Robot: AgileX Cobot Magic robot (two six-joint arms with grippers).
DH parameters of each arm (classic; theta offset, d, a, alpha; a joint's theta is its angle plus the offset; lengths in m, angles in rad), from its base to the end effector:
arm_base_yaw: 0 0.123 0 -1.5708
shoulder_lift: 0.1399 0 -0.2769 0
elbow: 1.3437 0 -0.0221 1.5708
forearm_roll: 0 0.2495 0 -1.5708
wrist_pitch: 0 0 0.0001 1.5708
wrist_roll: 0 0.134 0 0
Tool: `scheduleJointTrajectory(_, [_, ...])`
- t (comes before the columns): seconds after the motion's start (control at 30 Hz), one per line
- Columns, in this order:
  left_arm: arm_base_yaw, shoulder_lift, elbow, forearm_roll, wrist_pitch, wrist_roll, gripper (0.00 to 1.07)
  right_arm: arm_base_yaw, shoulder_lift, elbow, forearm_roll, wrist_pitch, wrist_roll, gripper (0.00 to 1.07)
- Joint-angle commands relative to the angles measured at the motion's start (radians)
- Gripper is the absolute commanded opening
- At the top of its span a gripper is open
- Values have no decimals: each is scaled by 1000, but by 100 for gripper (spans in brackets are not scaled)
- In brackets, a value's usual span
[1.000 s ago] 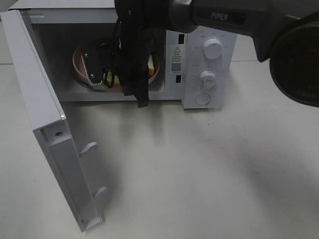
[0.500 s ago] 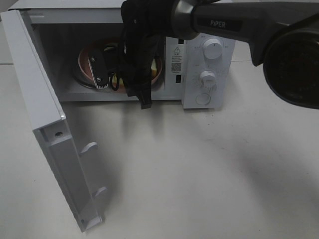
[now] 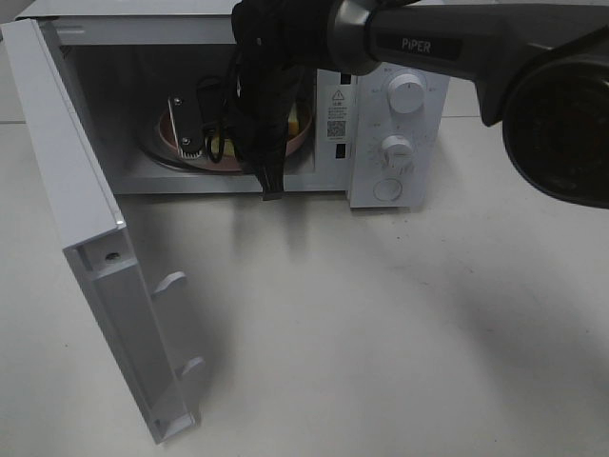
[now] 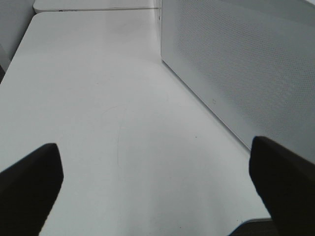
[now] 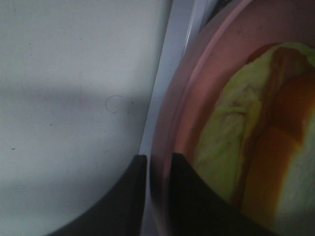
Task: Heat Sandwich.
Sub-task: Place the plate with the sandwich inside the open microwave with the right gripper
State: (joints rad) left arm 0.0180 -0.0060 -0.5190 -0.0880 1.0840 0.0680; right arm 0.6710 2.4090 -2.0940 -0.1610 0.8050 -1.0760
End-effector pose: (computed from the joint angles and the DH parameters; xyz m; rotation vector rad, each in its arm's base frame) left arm 0.0363 -0.0098 0.2608 0.0576 2.0390 -0.0513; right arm 0.4377 0.3277 0.1290 -2.0777 1.6040 -0.3344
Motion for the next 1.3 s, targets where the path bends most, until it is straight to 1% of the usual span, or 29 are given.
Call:
scheduleJointTrajectory(0.03, [3,-16,1,2,-13,-4,98,-5,-1,-5,-8,-2,28,29])
scheduleJointTrajectory(0.1, [3,-16,1,2,-13,-4,98,-5,-1,-5,-8,-5,40,39])
scheduleJointTrajectory(0.13, [3,-16,1,2,-13,-4,98,-5,-1,-5,-8,-7,48,46])
scheduleJointTrajectory(0.17, [3,-16,1,2,-13,-4,98,-5,-1,-5,-8,-7,48,46])
scheduleJointTrajectory(0.3, [3,-16,1,2,-13,-4,98,-5,-2,-5,-7,-9,80,58])
scheduleJointTrajectory(0.33, [3,-16,1,2,-13,-4,98,-5,-2,-5,-7,-9,80,58])
scheduleJointTrajectory(0.43, [3,-16,1,2,-13,-4,98,-5,-6,-3,-2,-1,111,63])
scheduleJointTrajectory(0.67, [3,-16,1,2,-13,-4,98,-5,-22,-2,4,-4,150,68])
scheduleJointTrajectory(0.77, [3,-16,1,2,-13,-4,98,-5,-40,21,4,-12,158,70])
scheduleJointTrajectory(0.9, [3,-16,1,2,-13,-4,98,-5,-80,88,4,-49,174,80])
scheduleJointTrajectory(0.93, [3,-16,1,2,-13,-4,98,-5,-80,88,4,-49,174,80])
scheduleJointTrajectory(1.07, [3,-16,1,2,-13,-4,98,-5,-132,172,2,-119,176,80])
scheduleJointTrajectory(1.13, [3,-16,1,2,-13,-4,98,-5,-143,189,1,-129,177,80])
scheduleJointTrajectory(1.2, [3,-16,1,2,-13,-4,98,-5,-177,245,0,-151,178,79])
scheduleJointTrajectory(1.27, [3,-16,1,2,-13,-4,98,-1,-187,262,0,-161,178,79])
scheduleJointTrajectory(1.3, [3,-16,1,2,-13,-4,98,4,-213,308,-11,-186,178,79])
